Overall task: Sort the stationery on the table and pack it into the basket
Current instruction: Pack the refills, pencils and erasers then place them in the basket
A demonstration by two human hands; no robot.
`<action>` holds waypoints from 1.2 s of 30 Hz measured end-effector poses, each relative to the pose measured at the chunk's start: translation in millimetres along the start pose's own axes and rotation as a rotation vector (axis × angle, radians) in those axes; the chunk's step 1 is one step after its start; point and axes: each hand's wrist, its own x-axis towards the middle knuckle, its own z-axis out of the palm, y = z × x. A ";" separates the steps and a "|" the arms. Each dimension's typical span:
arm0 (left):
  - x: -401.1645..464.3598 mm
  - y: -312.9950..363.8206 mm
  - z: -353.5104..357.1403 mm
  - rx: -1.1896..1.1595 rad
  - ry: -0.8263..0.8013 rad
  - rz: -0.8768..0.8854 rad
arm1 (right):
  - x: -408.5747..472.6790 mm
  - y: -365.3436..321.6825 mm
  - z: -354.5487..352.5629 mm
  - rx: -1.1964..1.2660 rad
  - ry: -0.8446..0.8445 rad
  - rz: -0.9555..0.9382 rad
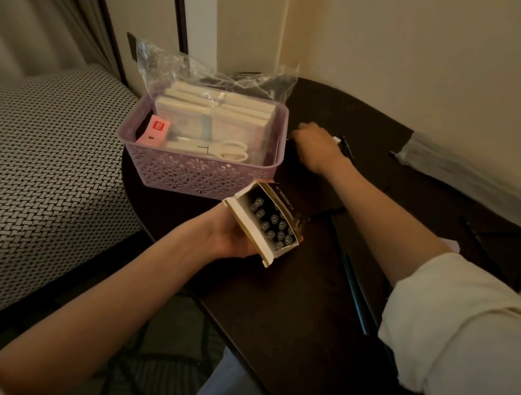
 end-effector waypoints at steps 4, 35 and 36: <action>7.0 2.8 -2.7 -0.054 0.035 -0.030 | -0.8 1.4 -10.3 -0.185 0.045 -0.034; -5.0 -68.3 64.9 0.067 0.041 -0.084 | -339.4 -78.8 -155.2 1.045 0.656 -0.104; -4.8 -69.9 65.8 0.077 0.040 -0.086 | -340.4 -79.6 -155.2 0.993 0.641 -0.106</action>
